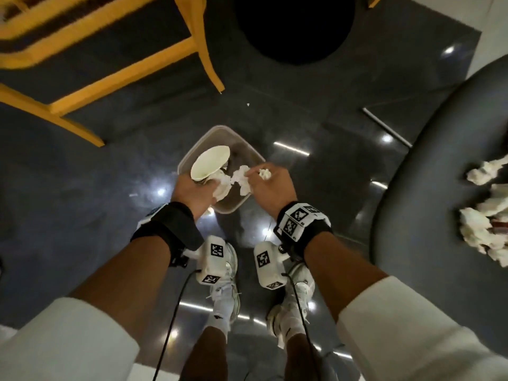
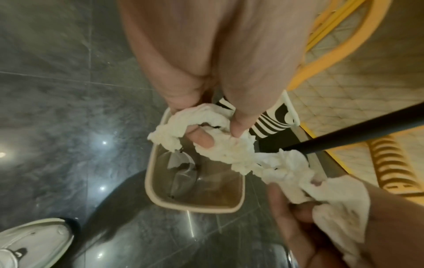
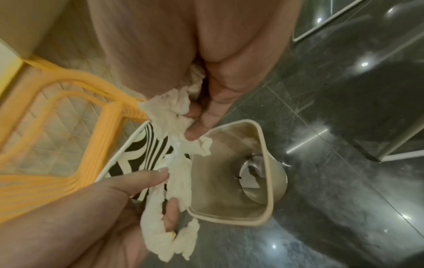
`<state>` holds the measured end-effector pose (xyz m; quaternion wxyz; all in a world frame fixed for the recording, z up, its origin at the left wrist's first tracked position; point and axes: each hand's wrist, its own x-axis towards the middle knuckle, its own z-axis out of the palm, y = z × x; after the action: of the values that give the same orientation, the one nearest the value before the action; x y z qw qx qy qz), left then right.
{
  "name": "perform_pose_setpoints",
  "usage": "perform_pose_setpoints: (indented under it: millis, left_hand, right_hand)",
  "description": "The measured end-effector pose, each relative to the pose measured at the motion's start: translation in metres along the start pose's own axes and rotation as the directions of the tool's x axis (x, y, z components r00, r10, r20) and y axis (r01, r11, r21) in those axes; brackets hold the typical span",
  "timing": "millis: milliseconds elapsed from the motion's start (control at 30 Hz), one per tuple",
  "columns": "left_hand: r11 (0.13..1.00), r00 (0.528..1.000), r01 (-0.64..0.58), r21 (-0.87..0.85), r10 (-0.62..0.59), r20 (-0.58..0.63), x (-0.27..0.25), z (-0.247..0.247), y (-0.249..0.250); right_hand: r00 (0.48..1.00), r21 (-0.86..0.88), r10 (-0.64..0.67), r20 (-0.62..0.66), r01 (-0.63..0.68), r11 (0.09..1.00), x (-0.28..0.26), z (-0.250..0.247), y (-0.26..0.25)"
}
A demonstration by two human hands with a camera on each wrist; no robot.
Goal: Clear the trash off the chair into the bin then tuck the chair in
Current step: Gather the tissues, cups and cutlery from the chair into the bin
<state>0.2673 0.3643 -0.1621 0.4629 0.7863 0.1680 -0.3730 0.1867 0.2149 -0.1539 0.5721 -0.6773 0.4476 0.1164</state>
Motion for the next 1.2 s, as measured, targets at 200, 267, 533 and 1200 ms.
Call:
perform_pose_setpoints:
  millis: [200, 267, 533, 1200]
  left_hand:
    - [0.996, 0.981, 0.082, -0.042, -0.073, 0.181, 0.04, -0.016, -0.029]
    - [0.986, 0.977, 0.121, -0.116, -0.098, 0.189, 0.041, -0.009, -0.027]
    - [0.996, 0.997, -0.01, 0.09, 0.003, 0.082, 0.038, 0.022, -0.019]
    - [0.208, 0.256, -0.962, 0.175, 0.47, 0.845, -0.262, 0.418, 0.139]
  right_hand:
    - [0.962, 0.168, 0.134, 0.237, -0.177, 0.97, 0.022, 0.041, 0.006]
    - [0.956, 0.155, 0.138, 0.259, -0.183, 0.971, 0.028, 0.038, 0.016]
    - [0.987, -0.011, 0.116, 0.113, -0.116, 0.993, 0.032, -0.014, 0.056]
    - [0.613, -0.012, 0.018, -0.79, -0.044, 0.999, -0.192, -0.439, 0.14]
